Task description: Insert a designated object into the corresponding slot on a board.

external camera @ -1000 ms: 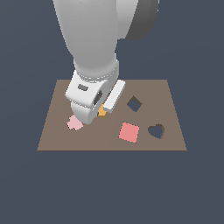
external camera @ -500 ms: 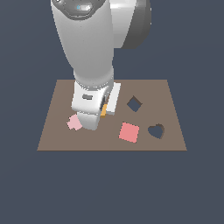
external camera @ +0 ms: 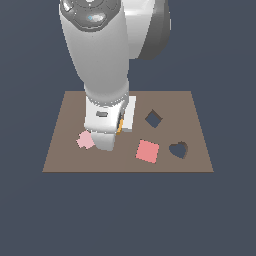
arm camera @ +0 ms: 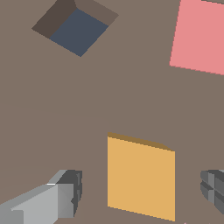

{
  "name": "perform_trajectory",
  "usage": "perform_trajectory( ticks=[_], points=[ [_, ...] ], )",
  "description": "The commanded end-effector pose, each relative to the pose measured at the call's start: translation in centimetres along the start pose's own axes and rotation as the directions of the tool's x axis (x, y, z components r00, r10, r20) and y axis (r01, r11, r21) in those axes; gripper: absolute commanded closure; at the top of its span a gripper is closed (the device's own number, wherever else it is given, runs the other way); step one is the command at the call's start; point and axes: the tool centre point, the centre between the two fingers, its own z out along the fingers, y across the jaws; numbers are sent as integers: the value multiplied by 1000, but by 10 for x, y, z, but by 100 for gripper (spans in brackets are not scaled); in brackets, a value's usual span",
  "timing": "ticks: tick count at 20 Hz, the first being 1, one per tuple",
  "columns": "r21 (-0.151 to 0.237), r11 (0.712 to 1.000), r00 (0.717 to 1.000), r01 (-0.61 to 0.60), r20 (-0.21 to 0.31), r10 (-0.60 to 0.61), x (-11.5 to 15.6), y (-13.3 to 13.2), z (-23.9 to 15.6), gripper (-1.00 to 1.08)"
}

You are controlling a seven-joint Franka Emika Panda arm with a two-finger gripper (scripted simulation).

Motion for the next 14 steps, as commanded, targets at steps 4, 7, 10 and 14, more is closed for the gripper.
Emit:
perform_trajectory(
  ticks=[4,7,10,14],
  points=[
    [0,1000,1000,1,0,-1,0,0,2,-92],
    [0,1000,1000,1,0,-1,0,0,10,-92],
    [0,1000,1000,2,0,-2,0,0,18,-92],
    [0,1000,1000,2,0,-2,0,0,20,108]
  ],
)
